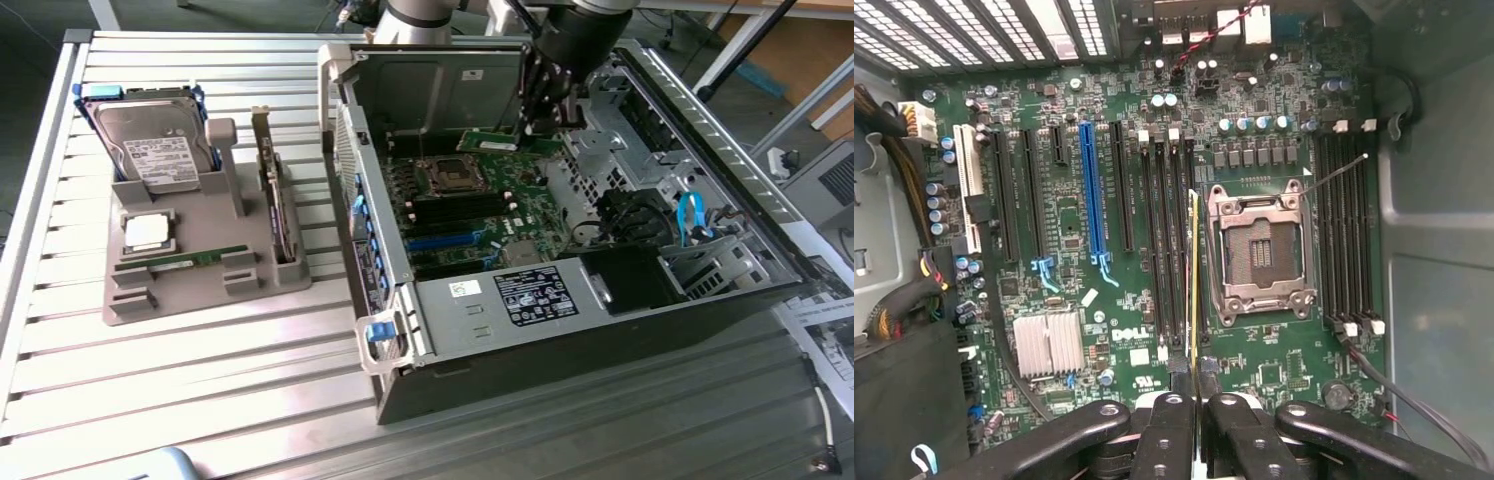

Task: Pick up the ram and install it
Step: 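Insert the ram into the slot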

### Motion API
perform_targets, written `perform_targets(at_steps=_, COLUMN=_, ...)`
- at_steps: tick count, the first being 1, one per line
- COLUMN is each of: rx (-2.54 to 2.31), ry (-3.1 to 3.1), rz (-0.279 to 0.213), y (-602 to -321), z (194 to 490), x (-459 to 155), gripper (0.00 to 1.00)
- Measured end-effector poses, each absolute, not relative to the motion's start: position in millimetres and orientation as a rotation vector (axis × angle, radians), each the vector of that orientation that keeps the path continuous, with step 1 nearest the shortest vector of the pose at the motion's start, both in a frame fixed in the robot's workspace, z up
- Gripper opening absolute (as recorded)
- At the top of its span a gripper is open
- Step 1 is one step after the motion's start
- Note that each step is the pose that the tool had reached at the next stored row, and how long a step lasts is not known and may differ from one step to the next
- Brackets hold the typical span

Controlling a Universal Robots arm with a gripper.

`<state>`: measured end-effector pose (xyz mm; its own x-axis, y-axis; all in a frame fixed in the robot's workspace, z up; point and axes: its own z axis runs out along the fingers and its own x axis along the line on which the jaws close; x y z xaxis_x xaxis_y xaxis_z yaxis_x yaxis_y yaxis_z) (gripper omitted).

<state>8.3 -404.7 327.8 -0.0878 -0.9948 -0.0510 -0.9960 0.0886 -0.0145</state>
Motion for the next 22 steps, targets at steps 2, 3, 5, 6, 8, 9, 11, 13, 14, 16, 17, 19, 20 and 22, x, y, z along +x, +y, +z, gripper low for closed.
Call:
perform_targets(at_steps=2, rx=-2.089, ry=2.282, rz=0.037, y=-404.7, z=327.2, x=8.3, gripper=0.13)
perform_targets(at_steps=3, rx=-2.089, ry=2.282, rz=0.037, y=-404.7, z=326.9, x=8.2, gripper=0.13)
perform_targets(at_steps=5, rx=-2.089, ry=2.282, rz=0.037, y=-404.7, z=326.2, x=8.2, gripper=0.13)
perform_targets(at_steps=6, rx=-2.089, ry=2.282, rz=0.037, y=-404.7, z=325.9, x=8.2, gripper=0.13)
perform_targets(at_steps=8, rx=-2.089, ry=2.282, rz=0.037, y=-404.7, z=325.2, x=8.1, gripper=0.13)
perform_targets(at_steps=9, rx=-2.089, ry=2.282, rz=0.037, y=-404.7, z=324.9, x=8.1, gripper=0.13)
perform_targets(at_steps=11, rx=-2.089, ry=2.282, rz=0.037, y=-404.7, z=324.3, x=8.1, gripper=0.13)
perform_targets(at_steps=13, rx=-2.089, ry=2.282, rz=0.037, y=-404.7, z=323.4, x=8.0, gripper=0.13)
perform_targets(at_steps=14, rx=-2.089, ry=2.282, rz=0.037, y=-404.7, z=323.1, x=8.0, gripper=0.13)
perform_targets(at_steps=16, rx=-2.089, ry=2.282, rz=0.037, y=-404.7, z=322.5, x=8.0, gripper=0.13)
perform_targets(at_steps=17, rx=-2.089, ry=2.282, rz=0.037, y=-404.7, z=322.2, x=8.0, gripper=0.13)
perform_targets(at_steps=19, rx=-2.089, ry=2.282, rz=0.037, y=-404.7, z=321.7, x=8.0, gripper=0.13)
perform_targets(at_steps=20, rx=-2.089, ry=2.282, rz=0.037, y=-404.7, z=321.2, x=8.0, gripper=0.13)
perform_targets(at_steps=22, rx=-2.089, ry=2.282, rz=0.037, y=-404.7, z=320.2, x=8.0, gripper=0.13)
